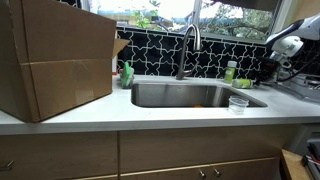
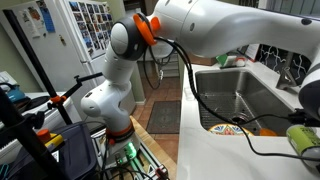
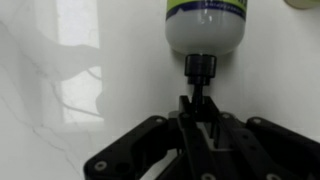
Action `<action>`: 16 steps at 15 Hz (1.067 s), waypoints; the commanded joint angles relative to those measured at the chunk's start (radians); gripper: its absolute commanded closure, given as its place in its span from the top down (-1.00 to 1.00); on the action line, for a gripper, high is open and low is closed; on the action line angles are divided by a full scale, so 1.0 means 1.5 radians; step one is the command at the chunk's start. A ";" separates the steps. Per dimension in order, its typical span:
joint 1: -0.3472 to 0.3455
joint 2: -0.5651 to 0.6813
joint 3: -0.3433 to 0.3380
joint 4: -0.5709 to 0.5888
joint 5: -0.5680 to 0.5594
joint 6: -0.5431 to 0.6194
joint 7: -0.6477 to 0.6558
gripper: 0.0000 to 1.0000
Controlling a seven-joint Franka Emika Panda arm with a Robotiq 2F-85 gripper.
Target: Put the bottle upright
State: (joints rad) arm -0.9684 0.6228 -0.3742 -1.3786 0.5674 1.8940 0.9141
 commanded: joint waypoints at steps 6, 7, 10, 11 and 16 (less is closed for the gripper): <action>0.037 -0.055 -0.025 0.004 -0.191 0.042 0.035 -0.92; 0.047 -0.061 -0.030 -0.001 -0.216 0.056 0.044 -0.92; 0.080 -0.076 -0.042 -0.017 -0.285 0.100 0.071 -0.92; 0.093 -0.080 -0.045 -0.023 -0.307 0.112 0.079 -0.92; 0.161 -0.099 -0.069 -0.067 -0.410 0.181 0.110 -0.92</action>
State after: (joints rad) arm -0.7934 0.5170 -0.4429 -1.3940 0.0418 2.0932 1.0424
